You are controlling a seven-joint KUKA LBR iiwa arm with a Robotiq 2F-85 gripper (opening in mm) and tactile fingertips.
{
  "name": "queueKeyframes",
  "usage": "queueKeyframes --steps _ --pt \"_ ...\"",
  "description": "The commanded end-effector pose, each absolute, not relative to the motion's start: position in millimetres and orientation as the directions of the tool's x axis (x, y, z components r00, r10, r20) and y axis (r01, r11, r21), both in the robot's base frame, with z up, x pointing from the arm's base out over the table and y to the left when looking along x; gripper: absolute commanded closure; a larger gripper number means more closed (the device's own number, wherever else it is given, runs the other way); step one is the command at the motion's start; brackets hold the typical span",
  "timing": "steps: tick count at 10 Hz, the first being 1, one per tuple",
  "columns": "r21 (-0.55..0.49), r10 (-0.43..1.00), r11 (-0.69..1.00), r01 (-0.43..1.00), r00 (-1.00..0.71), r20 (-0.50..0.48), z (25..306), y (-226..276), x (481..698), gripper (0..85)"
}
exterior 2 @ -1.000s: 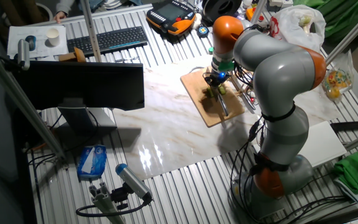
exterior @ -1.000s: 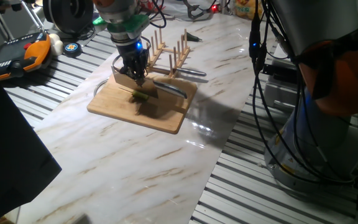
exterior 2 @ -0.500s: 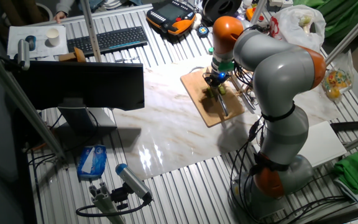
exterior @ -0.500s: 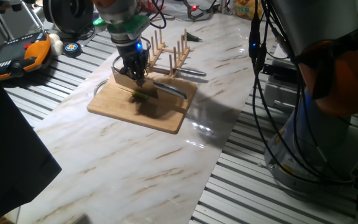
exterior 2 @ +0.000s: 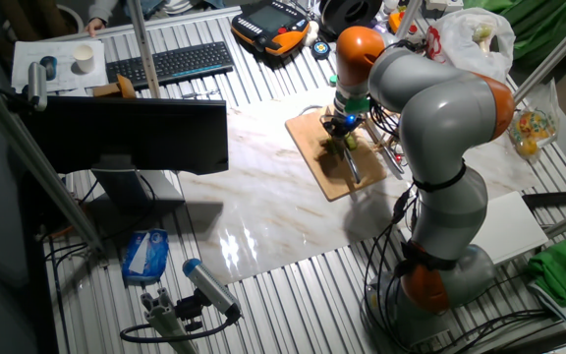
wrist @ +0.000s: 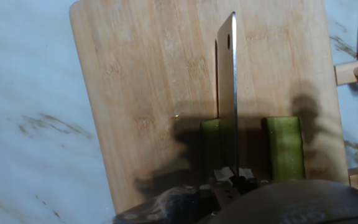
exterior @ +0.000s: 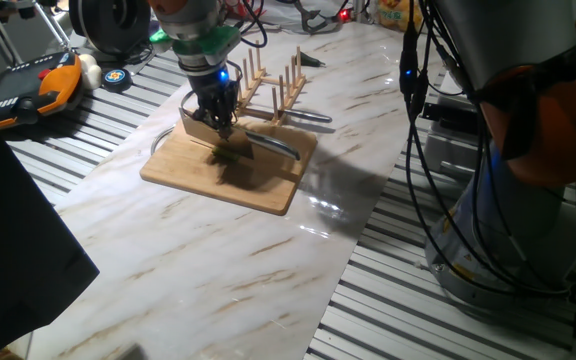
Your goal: Cut the cucumber into segments
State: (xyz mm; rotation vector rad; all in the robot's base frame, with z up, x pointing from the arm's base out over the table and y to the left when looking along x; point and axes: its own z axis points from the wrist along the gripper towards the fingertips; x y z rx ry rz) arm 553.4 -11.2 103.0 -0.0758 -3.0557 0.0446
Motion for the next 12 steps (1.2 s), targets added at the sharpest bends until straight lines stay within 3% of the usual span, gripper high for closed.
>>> queueKeyframes --steps 1,12 --pt "-0.030 0.051 0.998 0.048 -0.995 0.084 103.0 -11.3 553.3 84.3" --pt "-0.026 0.050 0.998 0.048 -0.995 0.083 97.6 -12.2 556.4 84.3"
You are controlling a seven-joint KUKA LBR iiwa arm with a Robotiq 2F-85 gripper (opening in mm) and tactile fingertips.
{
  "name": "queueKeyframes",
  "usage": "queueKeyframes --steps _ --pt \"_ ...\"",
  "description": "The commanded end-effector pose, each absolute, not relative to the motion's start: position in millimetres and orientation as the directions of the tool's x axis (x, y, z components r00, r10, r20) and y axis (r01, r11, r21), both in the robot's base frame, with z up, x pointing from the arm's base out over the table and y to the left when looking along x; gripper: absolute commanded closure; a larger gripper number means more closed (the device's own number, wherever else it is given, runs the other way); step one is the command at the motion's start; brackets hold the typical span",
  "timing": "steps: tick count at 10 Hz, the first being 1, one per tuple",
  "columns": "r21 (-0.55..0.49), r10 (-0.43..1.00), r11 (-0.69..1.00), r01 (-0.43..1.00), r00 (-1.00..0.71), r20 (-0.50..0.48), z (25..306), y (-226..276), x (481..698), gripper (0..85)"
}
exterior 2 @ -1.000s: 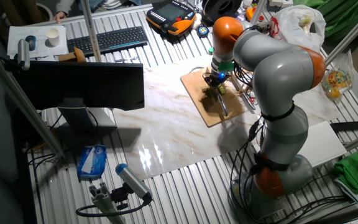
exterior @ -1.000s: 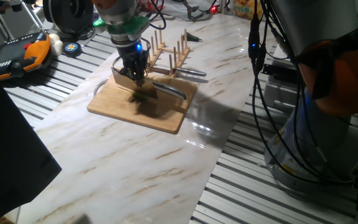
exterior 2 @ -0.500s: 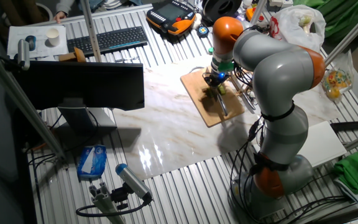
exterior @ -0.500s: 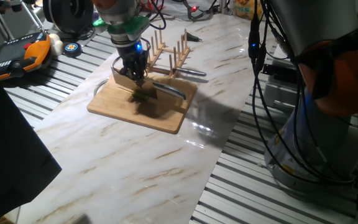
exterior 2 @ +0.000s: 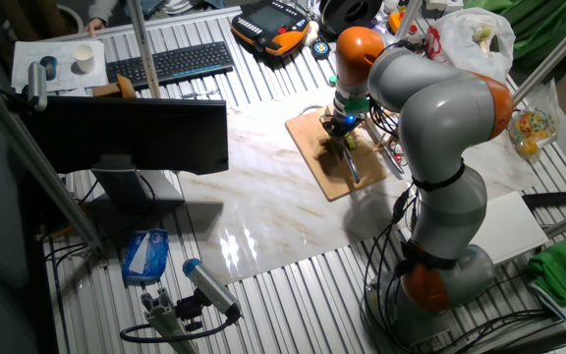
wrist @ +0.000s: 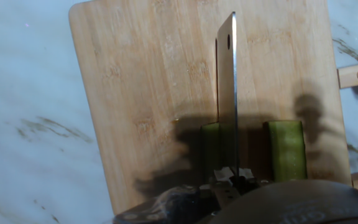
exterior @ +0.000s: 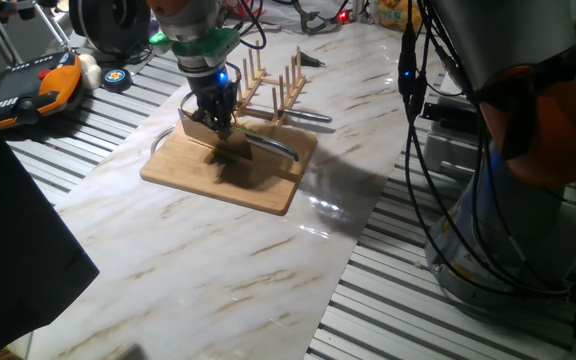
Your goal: Cut the cucumber into segments
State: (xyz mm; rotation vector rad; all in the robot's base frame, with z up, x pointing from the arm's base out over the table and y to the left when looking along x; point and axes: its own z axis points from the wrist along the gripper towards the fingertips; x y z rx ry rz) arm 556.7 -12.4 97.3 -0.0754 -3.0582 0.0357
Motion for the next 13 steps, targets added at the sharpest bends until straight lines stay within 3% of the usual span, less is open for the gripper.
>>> queueKeyframes --steps 1,13 --pt "-0.024 0.050 0.999 0.048 -0.995 0.081 95.7 -12.8 556.7 84.3" --pt "-0.023 0.048 0.999 0.047 -0.997 0.052 87.4 -14.1 555.6 84.3"
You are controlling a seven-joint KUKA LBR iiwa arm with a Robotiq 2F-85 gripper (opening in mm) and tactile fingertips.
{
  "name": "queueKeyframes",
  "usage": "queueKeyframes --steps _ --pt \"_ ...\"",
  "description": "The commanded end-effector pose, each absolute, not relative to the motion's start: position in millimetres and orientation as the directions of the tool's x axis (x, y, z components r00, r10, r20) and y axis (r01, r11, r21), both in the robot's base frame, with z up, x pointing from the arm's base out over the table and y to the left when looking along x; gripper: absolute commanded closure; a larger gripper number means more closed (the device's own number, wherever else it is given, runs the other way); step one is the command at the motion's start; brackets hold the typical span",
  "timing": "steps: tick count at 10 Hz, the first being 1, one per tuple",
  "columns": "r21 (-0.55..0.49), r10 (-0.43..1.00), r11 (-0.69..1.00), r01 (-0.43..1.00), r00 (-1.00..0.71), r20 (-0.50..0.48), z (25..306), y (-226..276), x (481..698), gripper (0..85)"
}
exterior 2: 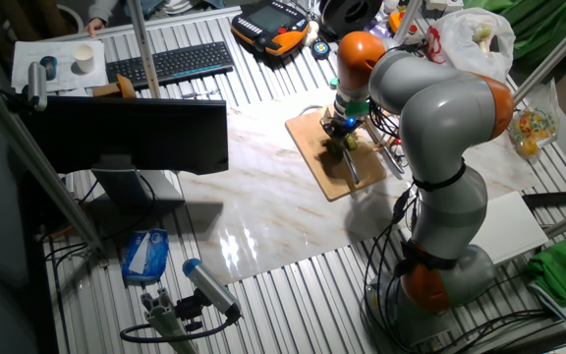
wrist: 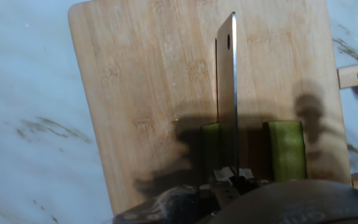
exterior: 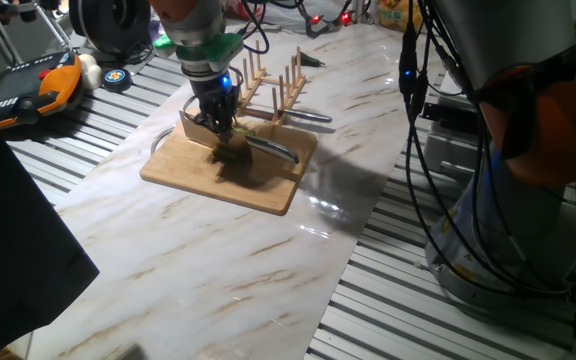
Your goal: Cut the cucumber into segments
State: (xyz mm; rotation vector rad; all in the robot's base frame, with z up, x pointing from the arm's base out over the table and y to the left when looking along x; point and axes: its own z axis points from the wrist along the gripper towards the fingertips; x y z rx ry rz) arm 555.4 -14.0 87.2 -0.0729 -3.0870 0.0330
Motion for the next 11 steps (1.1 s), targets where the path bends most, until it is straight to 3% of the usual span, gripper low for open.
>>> queueKeyframes --steps 1,11 --pt "-0.024 0.048 0.999 0.047 -0.998 0.051 87.9 -14.1 555.2 84.3" --pt "-0.022 0.050 0.999 0.050 -0.999 0.006 86.7 -13.7 553.9 84.3"
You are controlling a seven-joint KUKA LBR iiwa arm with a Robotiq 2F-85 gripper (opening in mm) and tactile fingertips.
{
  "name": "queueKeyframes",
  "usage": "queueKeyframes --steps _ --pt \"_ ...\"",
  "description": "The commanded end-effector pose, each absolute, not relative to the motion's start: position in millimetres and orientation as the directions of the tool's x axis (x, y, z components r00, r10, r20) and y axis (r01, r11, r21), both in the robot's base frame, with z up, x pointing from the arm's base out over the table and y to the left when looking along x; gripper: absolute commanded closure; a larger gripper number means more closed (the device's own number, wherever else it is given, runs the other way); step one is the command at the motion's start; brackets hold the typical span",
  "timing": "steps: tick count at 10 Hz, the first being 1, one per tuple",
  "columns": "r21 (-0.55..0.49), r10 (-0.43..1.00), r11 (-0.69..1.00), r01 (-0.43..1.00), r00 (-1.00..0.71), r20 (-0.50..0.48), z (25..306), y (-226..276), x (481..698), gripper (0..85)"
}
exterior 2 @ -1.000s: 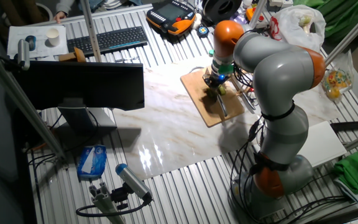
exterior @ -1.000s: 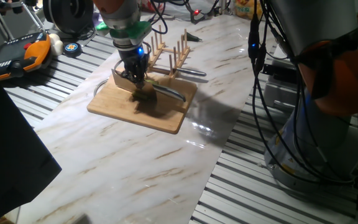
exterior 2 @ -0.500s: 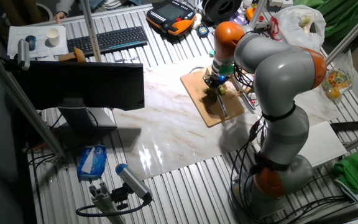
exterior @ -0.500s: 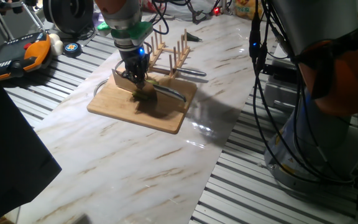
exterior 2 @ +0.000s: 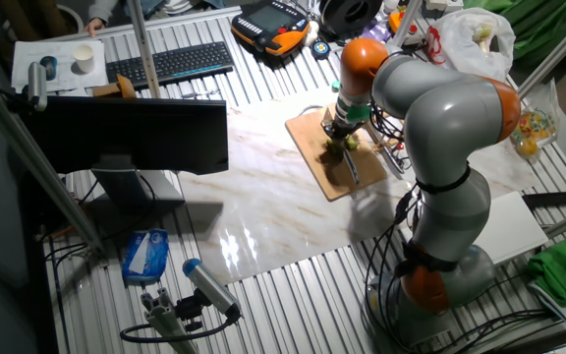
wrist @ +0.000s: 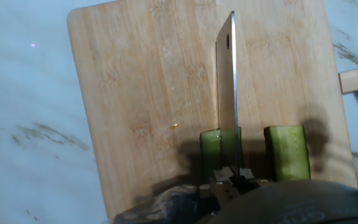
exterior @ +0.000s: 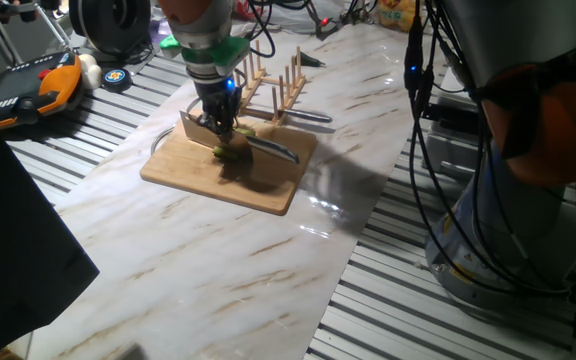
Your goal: Cut the cucumber into segments
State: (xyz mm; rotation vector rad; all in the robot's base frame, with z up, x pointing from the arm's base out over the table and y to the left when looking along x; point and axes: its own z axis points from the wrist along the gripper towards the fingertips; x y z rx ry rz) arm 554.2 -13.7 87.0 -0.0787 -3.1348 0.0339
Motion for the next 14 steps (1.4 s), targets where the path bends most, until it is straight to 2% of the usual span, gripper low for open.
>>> queueKeyframes --steps 1,7,14 --pt "-0.022 0.052 0.998 0.052 -0.999 0.003 86.7 -13.7 553.8 84.3" --pt "-0.023 0.059 0.998 0.059 -0.998 0.001 81.7 -8.4 546.5 84.3" --pt "-0.029 0.062 0.998 0.061 -0.998 0.025 95.8 -8.2 544.6 84.3"
